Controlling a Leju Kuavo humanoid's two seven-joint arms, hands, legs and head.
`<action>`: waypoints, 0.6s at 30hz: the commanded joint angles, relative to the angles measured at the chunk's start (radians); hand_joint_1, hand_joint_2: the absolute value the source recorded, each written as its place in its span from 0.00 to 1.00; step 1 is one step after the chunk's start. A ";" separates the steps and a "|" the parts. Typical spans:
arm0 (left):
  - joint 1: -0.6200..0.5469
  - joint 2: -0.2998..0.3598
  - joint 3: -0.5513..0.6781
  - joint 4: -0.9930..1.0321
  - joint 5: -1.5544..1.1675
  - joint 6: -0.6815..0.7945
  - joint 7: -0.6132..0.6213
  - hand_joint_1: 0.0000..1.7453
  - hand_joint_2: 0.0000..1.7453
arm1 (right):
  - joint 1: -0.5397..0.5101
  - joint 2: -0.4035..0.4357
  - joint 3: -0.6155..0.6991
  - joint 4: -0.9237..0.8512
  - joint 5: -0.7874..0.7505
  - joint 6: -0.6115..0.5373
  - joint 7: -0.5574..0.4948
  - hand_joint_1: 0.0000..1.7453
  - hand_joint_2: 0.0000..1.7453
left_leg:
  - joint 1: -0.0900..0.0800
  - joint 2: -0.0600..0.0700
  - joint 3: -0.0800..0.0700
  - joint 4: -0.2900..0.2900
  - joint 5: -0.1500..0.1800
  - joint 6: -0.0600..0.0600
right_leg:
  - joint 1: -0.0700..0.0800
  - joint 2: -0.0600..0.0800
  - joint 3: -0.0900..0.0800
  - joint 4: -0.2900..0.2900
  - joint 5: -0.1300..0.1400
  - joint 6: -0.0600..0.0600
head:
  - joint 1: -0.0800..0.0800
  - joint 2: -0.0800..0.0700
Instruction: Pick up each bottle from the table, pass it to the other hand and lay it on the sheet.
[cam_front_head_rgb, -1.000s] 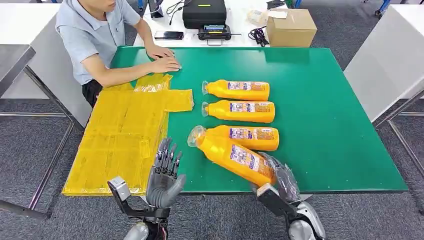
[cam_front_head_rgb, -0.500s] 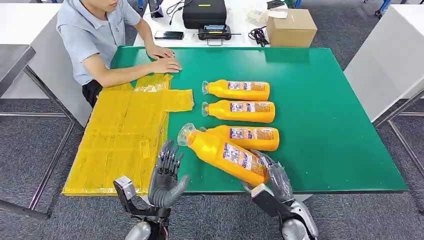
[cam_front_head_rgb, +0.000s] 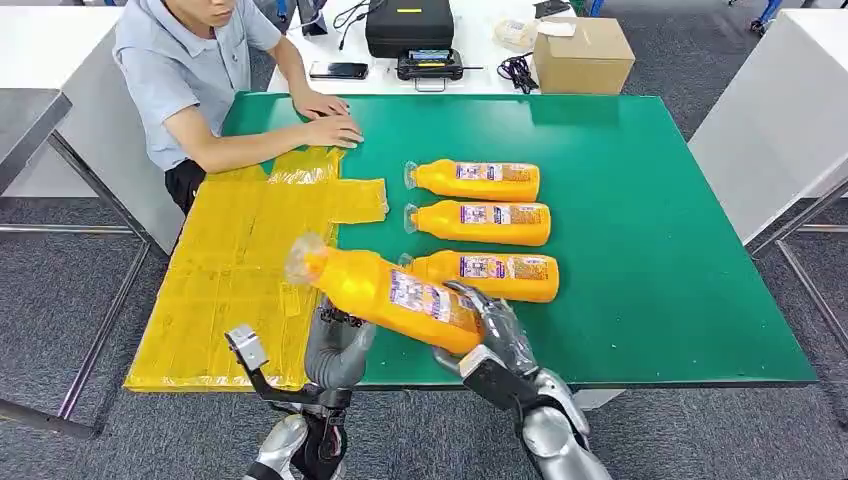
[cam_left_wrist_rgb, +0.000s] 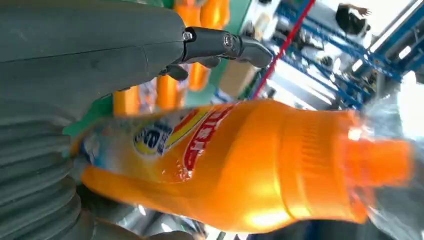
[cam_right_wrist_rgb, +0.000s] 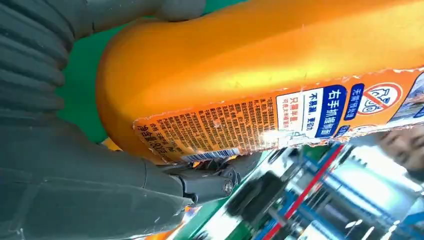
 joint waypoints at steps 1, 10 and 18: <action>-0.048 0.011 0.015 0.085 0.032 -0.040 0.002 0.00 1.00 | -0.091 0.017 0.079 0.164 -0.035 0.023 -0.013 0.94 1.00 | 0.001 0.002 0.003 -0.001 -0.001 -0.001 | 0.001 0.001 0.003 -0.001 0.000 -0.002 | 0.000 0.000; -0.023 0.030 -0.017 -0.012 0.055 -0.114 -0.017 0.00 1.00 | -0.107 0.024 0.077 0.255 -0.062 0.039 -0.036 0.92 1.00 | 0.002 0.002 0.004 0.000 -0.002 -0.002 | 0.002 0.002 0.004 -0.001 -0.001 -0.003 | 0.000 0.000; -0.038 0.033 -0.022 -0.020 -0.030 -0.039 -0.065 0.00 1.00 | -0.112 0.026 0.099 0.265 -0.064 0.062 -0.044 0.75 1.00 | 0.002 0.002 0.004 0.000 -0.002 -0.002 | 0.002 0.001 0.004 -0.001 -0.001 -0.003 | 0.000 0.000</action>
